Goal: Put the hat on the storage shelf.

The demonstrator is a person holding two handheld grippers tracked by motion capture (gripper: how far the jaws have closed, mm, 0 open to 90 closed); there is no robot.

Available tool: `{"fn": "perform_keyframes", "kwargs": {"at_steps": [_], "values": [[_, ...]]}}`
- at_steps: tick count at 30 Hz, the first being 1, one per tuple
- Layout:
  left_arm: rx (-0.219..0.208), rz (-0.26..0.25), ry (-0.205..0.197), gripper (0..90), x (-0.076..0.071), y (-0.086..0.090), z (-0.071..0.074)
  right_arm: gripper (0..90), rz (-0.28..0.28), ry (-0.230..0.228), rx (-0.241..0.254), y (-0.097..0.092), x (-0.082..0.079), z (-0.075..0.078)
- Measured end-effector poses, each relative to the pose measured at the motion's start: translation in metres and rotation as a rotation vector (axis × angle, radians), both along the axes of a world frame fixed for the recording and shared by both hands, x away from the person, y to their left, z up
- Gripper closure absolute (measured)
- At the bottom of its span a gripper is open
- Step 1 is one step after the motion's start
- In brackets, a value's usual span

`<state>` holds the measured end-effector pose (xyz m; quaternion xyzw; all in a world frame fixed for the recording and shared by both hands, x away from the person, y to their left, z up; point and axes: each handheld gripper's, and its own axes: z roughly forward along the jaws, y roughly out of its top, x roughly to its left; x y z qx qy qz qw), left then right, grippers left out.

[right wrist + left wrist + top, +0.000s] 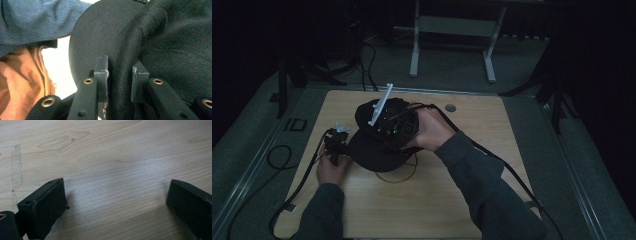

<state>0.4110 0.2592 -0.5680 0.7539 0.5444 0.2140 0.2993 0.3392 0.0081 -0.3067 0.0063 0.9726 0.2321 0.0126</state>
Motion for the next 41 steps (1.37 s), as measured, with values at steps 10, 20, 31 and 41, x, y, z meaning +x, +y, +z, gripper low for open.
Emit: {"fn": "perform_keyframes", "kwargs": {"at_steps": [10,20,31,41], "values": [[0.000,0.000,-0.001,2.3,0.000,0.000,0.000,68.6,0.025,0.016,-0.007,0.005,0.000,-0.007],[-0.001,0.001,-0.001,2.3,0.000,0.000,0.000,68.4,0.021,0.020,0.011,0.002,0.001,-0.004],[-0.001,0.001,-0.002,2.3,0.000,0.000,0.000,74.5,-0.008,-0.018,0.025,-0.007,0.002,0.003],[-0.001,0.002,-0.004,2.3,0.000,0.000,0.000,74.5,-0.060,-0.015,0.035,-0.026,0.007,0.003]]}}
